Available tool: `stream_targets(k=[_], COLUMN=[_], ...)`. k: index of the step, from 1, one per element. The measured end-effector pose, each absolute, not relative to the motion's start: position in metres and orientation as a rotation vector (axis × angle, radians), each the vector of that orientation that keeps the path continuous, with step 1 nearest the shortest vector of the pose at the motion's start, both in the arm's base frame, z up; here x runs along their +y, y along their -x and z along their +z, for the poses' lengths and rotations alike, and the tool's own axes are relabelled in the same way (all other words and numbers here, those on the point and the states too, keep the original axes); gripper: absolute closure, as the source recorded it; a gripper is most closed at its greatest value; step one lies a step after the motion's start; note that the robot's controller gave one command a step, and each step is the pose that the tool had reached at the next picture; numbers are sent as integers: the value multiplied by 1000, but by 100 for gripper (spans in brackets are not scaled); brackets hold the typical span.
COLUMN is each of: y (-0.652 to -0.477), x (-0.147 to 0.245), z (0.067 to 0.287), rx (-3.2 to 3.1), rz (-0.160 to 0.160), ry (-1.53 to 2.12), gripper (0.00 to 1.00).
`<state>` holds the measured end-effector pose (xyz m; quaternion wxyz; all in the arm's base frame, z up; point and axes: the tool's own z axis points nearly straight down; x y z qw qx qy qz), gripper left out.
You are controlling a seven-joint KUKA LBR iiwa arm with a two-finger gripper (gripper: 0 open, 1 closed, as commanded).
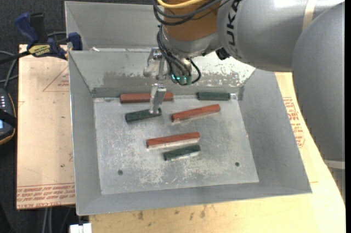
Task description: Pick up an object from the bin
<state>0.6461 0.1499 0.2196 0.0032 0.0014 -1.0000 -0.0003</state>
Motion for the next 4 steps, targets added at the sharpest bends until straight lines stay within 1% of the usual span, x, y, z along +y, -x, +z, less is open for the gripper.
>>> stream_targets(k=[1,2,3,4], y=[-648,-647,-647,-632], x=[149,141,136,135], z=[225,153,114,116], rx=[-3143,-3147,-3131,-3136], rz=[-2,-3,-1,-2], ry=[0,-76,-230,-173], gripper=[0,0,0,0])
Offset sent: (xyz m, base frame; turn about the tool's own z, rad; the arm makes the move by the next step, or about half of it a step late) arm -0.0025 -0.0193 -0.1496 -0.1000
